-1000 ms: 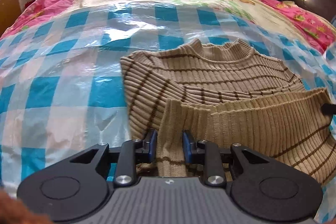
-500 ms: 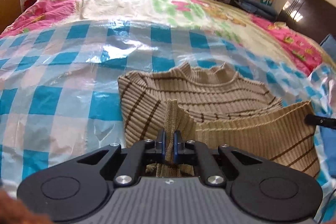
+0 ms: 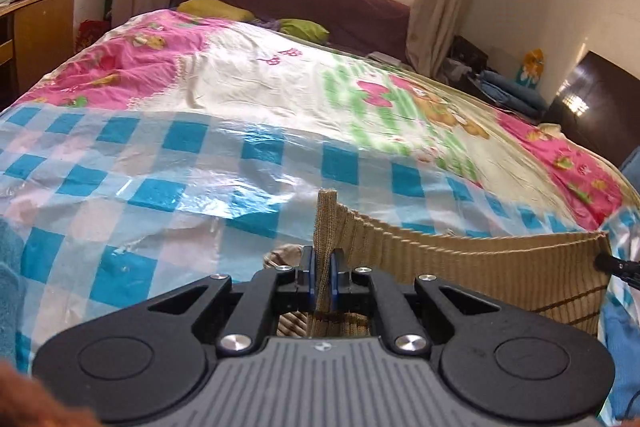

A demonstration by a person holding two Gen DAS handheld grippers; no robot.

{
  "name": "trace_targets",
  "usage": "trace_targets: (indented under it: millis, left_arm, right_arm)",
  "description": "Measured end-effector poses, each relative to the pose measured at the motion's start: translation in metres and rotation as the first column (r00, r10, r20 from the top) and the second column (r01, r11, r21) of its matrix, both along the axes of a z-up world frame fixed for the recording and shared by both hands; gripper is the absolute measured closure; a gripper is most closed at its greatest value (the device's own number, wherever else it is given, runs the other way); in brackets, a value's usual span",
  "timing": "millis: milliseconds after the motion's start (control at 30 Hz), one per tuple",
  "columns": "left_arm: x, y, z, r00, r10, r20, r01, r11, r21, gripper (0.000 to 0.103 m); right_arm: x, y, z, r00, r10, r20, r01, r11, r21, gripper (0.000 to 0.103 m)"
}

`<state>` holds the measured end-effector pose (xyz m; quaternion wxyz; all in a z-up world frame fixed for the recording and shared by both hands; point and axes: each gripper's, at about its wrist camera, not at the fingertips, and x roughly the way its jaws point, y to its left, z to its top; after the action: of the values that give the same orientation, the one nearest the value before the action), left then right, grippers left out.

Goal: Fold small clothes

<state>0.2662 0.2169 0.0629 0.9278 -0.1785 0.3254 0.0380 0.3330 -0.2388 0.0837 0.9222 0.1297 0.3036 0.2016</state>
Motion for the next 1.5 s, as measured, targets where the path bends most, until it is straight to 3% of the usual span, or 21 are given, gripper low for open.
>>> trace_targets:
  millis: [300, 533, 633, 733, 900, 1033, 1100, 1267, 1500]
  left_arm:
    - [0.028, -0.004, -0.067, 0.990, 0.056, -0.133, -0.053, 0.998, 0.031, 0.090]
    - [0.028, -0.004, -0.072, 0.985, 0.065, -0.157, -0.053, 0.996, 0.077, 0.087]
    - [0.025, -0.003, -0.067, 0.985, 0.082, -0.152, -0.072, 0.995, 0.069, 0.086]
    - [0.015, 0.003, -0.058, 0.986, 0.110, -0.123, -0.106, 0.994, 0.042, 0.079]
    - [-0.022, 0.014, -0.045, 0.990, 0.101, -0.099, -0.107, 0.992, -0.063, 0.074]
    - [-0.067, 0.001, -0.041, 0.996, 0.028, -0.090, -0.037, 0.994, -0.101, 0.059]
    - [-0.079, -0.009, -0.048, 0.993, -0.006, -0.117, -0.006, 0.995, -0.101, 0.056]
    - [-0.079, -0.029, -0.082, 0.972, -0.084, -0.218, 0.055, 0.989, -0.136, 0.056]
    - [-0.073, -0.028, -0.091, 0.971, -0.033, -0.238, 0.024, 0.999, -0.038, 0.055]
  right_arm:
    - [0.044, 0.028, -0.067, 0.990, -0.090, -0.111, 0.074, 0.987, -0.145, 0.100]
    - [0.054, 0.035, -0.085, 0.983, -0.090, -0.163, 0.056, 0.978, -0.200, 0.099]
    - [0.054, 0.035, -0.085, 0.980, -0.104, -0.168, 0.068, 0.976, -0.206, 0.091]
    - [0.048, 0.026, -0.080, 0.979, -0.112, -0.169, 0.082, 0.982, -0.171, 0.091]
    - [0.013, 0.001, -0.068, 0.981, -0.081, -0.176, 0.064, 0.993, -0.101, 0.070]
    - [-0.028, -0.013, -0.070, 0.978, -0.018, -0.209, 0.004, 0.998, -0.066, 0.060]
    - [-0.040, -0.013, -0.079, 0.967, 0.024, -0.253, -0.036, 0.998, -0.045, 0.055]
    - [-0.045, -0.001, -0.101, 0.941, 0.066, -0.331, -0.079, 0.997, -0.024, 0.053]
    - [-0.042, 0.000, -0.104, 0.938, 0.069, -0.340, -0.080, 0.997, -0.019, 0.050]
